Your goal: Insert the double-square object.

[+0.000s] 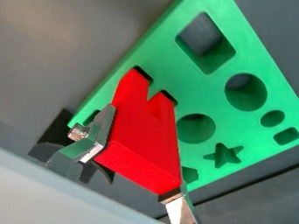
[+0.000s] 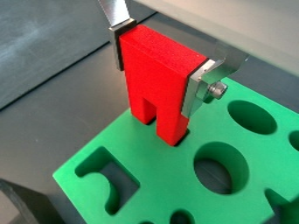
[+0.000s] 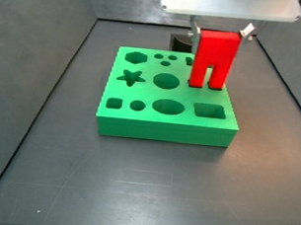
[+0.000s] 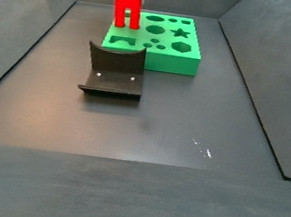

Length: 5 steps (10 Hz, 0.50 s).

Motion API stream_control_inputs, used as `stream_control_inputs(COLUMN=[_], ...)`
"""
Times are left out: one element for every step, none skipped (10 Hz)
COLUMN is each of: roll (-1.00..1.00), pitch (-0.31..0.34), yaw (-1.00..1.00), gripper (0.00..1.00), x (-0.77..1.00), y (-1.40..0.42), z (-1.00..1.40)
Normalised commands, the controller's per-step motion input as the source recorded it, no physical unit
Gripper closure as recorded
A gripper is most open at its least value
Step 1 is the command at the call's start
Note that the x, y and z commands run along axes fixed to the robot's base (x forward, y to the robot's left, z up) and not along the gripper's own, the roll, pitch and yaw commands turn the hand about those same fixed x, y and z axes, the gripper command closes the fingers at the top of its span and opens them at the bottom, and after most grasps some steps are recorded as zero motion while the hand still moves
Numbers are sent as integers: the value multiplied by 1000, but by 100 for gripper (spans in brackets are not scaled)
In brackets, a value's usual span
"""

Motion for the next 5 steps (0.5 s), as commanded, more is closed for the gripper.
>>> stream_control_inputs(roll=[-36, -14, 0, 53, 0], pitch=[9, 0, 0, 0, 0], yaw=[-49, -29, -17, -83, -109], gripper=[100, 100, 100, 100, 100], x=[331, 223, 0, -97, -177], y=[-154, -120, -6, 0, 0], z=[-337, -326, -260, -166, -100])
